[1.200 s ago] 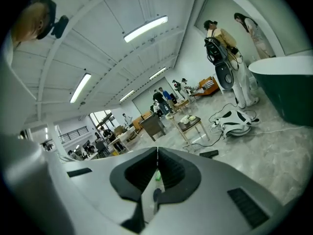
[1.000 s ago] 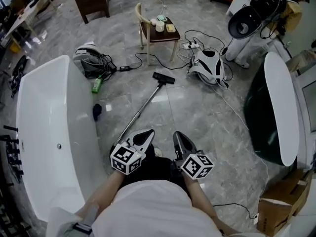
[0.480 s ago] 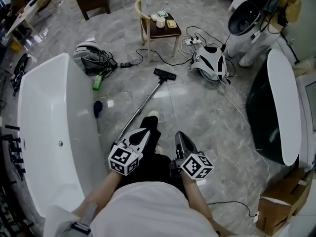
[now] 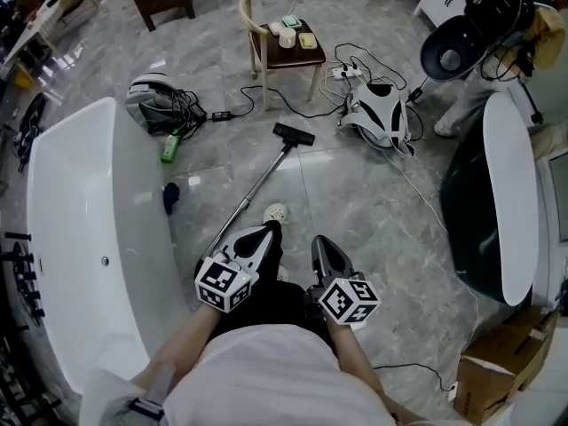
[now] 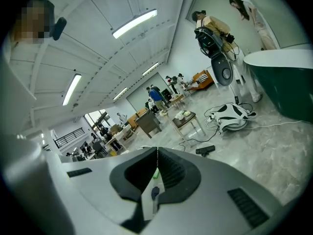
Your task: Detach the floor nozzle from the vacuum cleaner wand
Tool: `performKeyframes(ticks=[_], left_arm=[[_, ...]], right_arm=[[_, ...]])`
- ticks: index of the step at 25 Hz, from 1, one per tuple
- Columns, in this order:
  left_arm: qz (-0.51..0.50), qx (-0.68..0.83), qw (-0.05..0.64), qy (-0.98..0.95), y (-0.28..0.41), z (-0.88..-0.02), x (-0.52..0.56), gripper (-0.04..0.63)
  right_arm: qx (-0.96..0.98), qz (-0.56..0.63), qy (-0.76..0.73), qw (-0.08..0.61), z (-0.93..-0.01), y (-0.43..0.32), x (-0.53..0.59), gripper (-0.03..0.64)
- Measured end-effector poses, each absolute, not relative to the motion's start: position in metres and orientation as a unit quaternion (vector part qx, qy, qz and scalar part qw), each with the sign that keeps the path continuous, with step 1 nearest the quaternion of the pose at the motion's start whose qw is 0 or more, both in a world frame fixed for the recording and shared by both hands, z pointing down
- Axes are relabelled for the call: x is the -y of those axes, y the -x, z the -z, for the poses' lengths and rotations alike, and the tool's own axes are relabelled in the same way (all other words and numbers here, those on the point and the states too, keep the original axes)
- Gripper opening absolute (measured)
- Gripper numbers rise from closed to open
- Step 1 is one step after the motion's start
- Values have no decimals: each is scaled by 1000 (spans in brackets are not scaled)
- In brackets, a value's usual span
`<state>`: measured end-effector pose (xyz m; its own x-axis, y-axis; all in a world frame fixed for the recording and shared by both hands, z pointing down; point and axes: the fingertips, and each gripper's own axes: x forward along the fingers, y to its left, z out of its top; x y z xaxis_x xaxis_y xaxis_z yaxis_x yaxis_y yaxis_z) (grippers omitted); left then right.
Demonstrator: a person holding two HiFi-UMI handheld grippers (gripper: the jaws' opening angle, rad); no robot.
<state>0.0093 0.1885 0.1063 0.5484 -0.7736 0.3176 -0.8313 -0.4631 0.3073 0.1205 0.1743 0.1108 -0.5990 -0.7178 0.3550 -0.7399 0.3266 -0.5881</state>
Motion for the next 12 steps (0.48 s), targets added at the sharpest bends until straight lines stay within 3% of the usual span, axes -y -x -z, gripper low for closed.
performKeyframes(ticks=[12], left_arm=[[-86,448,203,-866,-4,-101,-61,9]], right_arm=[[798,-365,-480,19,-105,-134,-62,17]])
